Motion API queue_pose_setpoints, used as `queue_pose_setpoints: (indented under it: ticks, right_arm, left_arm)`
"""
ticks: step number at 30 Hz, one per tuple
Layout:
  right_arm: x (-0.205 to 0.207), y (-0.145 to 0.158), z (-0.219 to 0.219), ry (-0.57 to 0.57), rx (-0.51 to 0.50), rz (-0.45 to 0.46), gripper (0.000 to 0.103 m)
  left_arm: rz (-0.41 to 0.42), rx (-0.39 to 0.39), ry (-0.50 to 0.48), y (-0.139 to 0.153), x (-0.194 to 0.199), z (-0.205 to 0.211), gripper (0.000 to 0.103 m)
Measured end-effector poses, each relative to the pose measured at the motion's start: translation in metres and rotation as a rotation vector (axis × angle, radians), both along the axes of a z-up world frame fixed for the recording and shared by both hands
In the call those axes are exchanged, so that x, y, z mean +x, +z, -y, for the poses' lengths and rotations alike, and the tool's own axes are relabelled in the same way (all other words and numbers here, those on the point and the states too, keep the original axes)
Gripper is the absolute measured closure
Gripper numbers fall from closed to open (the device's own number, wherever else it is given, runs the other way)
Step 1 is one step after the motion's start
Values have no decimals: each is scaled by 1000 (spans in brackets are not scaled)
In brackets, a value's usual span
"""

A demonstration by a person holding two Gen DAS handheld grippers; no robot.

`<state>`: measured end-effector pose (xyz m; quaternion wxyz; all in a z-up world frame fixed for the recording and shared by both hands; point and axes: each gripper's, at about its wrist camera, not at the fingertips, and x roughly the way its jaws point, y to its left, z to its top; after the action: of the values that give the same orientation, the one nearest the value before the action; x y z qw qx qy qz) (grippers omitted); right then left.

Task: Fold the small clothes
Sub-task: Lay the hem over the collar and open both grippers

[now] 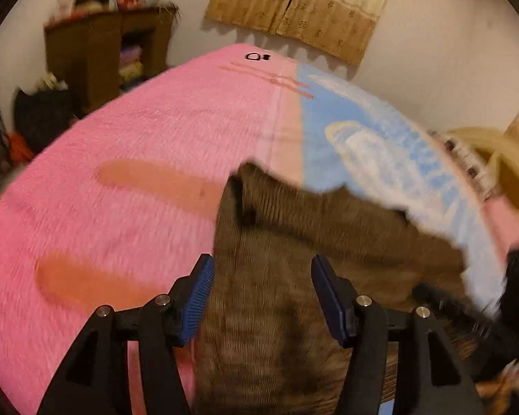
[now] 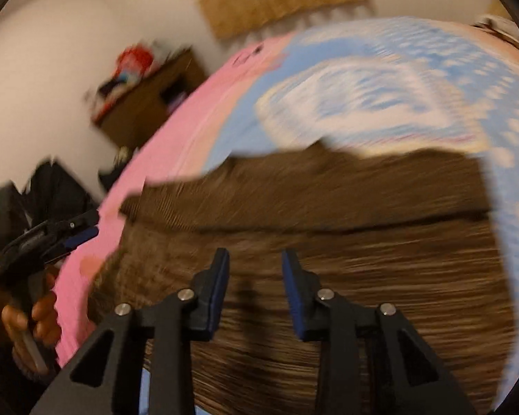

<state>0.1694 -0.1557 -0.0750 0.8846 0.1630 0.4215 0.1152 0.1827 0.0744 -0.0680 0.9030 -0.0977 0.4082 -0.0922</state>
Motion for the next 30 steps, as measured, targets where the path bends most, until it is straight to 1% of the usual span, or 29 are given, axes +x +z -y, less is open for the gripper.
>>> queue_pose_setpoints:
  ticks: [1,2,3,4,5,7,9,10,11,12,13,14,15,17,20,22,24,25,27,30]
  right_arm:
    - [5,-5,-8,13,-10,-20,72]
    - [10,-13,-16,23,-28,-50,72]
    - [16,-16,-19,22,-37,-59,72]
    - [20,-16,-20,19,-47,-54,72]
    - [30,-12,-21,20,-75,-49,73]
    - [52,-7,-17,8,-116,-53,74]
    - [71,-5,-8,-8,-113,-61,75]
    - [83,0,0,-36,-110,-52,76]
    - [94,5,6,-86,-126,-32,72]
    - [102,13,16,-136,-125,-3,72]
    - [104,20,24,-162,-89,17,71]
    - [103,24,27,-168,-63,24,71]
    - [99,27,26,-160,-30,33,71]
    - [85,29,7,-90,-21,42,71]
    - [56,21,-35,88,5,28,71]
    - [40,5,-67,209,8,-23,71]
    - [42,-11,-87,266,-13,-76,71]
    - [44,-16,-95,274,-42,-87,75]
    - [54,-13,-104,259,-119,-37,76]
    - [86,-3,-105,211,-157,-31,76]
  left_arm:
    - [-10,31,16,-10,-6,4,44]
    - [-44,46,28,-24,-7,5,44]
    - [-57,43,33,-33,-9,4,44]
    - [-13,43,29,-35,-14,3,44]
    - [13,52,17,-34,-18,3,44]
    - [16,63,6,-36,-17,1,44]
    - [26,55,7,-37,-20,0,43]
    - [30,55,5,-38,-20,-1,43]
    - [36,51,0,-38,-22,-1,43]
    - [40,44,-4,-38,-24,-3,42]
    - [44,32,-9,-38,-25,-4,41]
    - [48,16,-16,-39,-24,-5,37]
    - [53,5,-26,-40,-24,-5,33]
    - [64,6,-37,-40,-24,0,30]
    - [78,23,-35,-40,-25,5,29]
    - [85,0,-31,-40,-25,3,29]
    - [89,-31,-29,-41,-25,0,29]
    - [91,-41,-29,-41,-25,-2,29]
    - [96,-47,-28,-41,-25,-1,29]
    - [101,-36,-29,-41,-28,2,29]
